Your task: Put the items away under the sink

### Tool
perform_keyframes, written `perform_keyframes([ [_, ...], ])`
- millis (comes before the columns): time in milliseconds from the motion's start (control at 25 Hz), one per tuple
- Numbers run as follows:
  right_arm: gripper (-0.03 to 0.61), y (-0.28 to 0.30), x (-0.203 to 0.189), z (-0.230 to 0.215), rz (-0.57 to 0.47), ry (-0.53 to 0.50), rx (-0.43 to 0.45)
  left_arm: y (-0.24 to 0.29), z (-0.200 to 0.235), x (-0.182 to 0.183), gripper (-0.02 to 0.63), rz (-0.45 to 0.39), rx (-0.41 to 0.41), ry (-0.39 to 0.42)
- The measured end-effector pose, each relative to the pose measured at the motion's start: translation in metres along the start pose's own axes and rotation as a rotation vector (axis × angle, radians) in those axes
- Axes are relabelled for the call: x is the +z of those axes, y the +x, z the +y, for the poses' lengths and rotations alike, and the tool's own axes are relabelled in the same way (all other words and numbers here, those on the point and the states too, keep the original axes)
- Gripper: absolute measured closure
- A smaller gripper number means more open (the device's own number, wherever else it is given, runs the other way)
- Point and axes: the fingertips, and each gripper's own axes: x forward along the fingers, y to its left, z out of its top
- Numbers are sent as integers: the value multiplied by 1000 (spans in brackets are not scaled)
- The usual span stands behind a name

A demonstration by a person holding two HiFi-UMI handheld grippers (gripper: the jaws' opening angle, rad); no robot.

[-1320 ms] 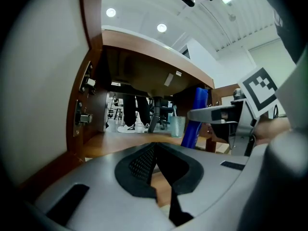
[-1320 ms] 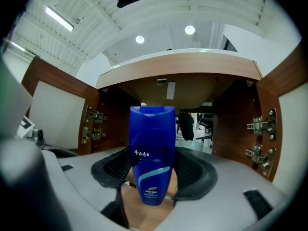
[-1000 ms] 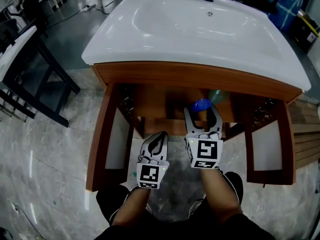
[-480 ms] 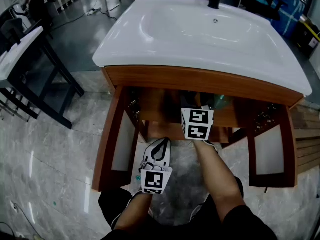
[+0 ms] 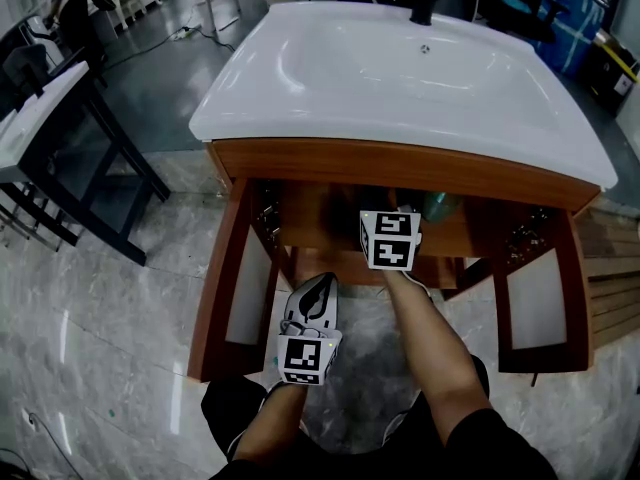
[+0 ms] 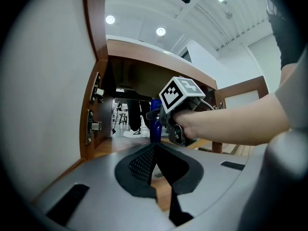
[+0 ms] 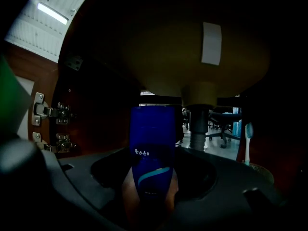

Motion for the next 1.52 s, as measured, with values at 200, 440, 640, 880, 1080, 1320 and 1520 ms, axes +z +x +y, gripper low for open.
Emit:
perform_keyframes([
  [200, 290, 0, -1, 1, -22, -15, 9, 2, -8, -2, 594, 9, -13, 5],
  [440, 265, 4, -6, -1, 4, -24, 28, 3, -23, -5, 594, 13, -45, 21],
  [640, 275, 5, -11, -1, 22, -30, 44, 4, -26, -6, 594, 13, -47, 18],
  [880, 255, -3, -15, 1, 18, -29, 49, 2, -27, -6, 594, 16, -42, 18],
  [1080, 255, -27, -10, 1, -18, -73, 61, 2, -23, -3, 594, 7, -41, 8],
  [1320, 363, -95, -6, 11, -91, -107, 85, 6, -20, 2, 594, -4, -40, -4],
  [1520, 557, -146, -12, 9, -103, -90, 61, 7, -22, 5, 594, -5, -68, -53],
])
